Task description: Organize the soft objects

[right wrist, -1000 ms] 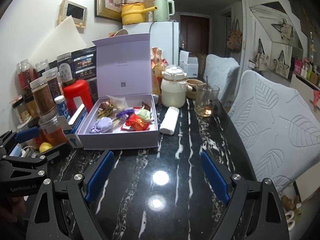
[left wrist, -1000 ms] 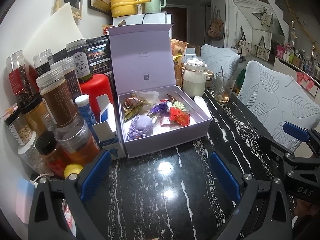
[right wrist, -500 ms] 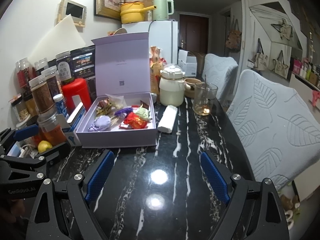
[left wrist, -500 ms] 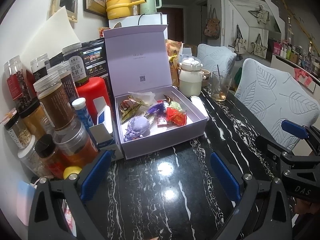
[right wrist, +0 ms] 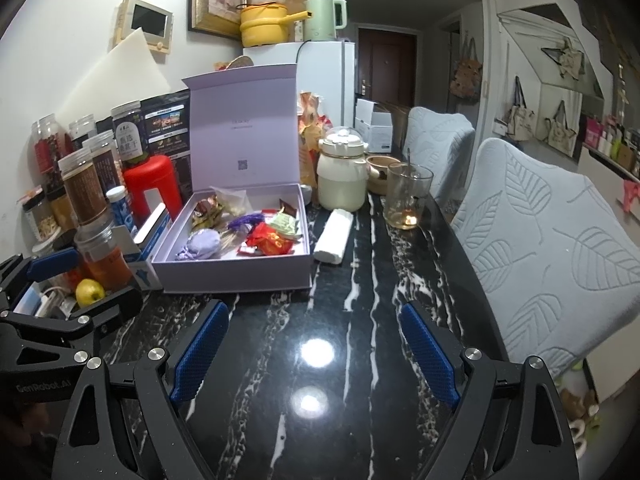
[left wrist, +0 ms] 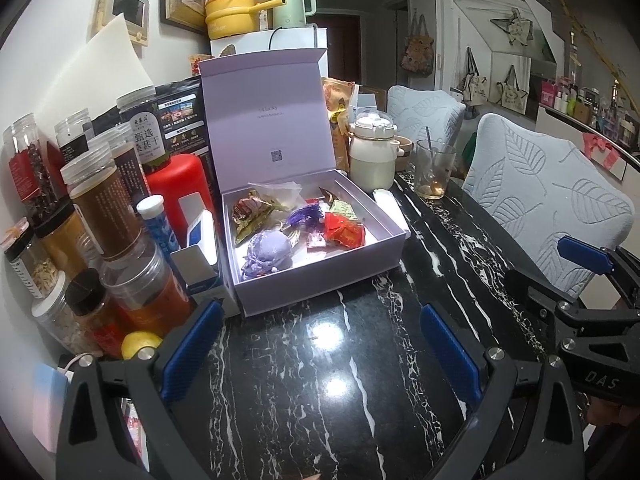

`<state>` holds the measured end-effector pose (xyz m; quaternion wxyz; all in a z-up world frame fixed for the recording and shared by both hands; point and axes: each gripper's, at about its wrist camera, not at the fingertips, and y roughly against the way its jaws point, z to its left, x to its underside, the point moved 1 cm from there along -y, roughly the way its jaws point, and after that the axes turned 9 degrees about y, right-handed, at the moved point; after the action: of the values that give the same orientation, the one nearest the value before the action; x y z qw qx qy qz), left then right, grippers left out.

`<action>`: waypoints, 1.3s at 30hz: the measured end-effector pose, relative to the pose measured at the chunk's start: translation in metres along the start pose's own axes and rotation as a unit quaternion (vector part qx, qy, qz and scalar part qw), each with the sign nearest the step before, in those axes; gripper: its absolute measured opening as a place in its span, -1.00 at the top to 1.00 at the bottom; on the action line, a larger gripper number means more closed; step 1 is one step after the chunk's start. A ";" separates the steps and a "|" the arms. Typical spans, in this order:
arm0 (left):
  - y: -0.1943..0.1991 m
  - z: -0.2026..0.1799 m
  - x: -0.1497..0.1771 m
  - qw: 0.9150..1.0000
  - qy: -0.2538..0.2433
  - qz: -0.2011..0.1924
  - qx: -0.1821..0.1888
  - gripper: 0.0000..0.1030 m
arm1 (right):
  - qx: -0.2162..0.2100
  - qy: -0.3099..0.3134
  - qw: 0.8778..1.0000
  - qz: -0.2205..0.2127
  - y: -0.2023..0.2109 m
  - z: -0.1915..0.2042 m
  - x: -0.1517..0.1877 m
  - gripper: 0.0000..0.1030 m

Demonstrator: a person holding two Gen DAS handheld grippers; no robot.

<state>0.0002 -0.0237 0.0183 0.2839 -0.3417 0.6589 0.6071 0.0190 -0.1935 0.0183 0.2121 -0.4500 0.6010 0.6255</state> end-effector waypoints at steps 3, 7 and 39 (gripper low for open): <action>0.000 -0.001 0.000 1.000 0.000 0.003 0.003 -0.96 | 0.000 0.000 1.000 0.000 0.001 0.000 0.001 -0.73; -0.002 -0.001 0.000 1.000 -0.002 0.007 0.003 -0.96 | 0.000 0.000 1.000 -0.001 0.001 0.000 0.001 -0.73; -0.025 0.018 0.006 0.997 0.039 0.071 0.002 -0.96 | -0.007 -0.012 1.000 0.009 0.000 -0.006 0.006 -0.73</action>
<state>0.0153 -0.0077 -0.0036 0.2152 -0.3168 0.6932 0.6106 0.0173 -0.2005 0.0143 0.2104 -0.4382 0.5985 0.6368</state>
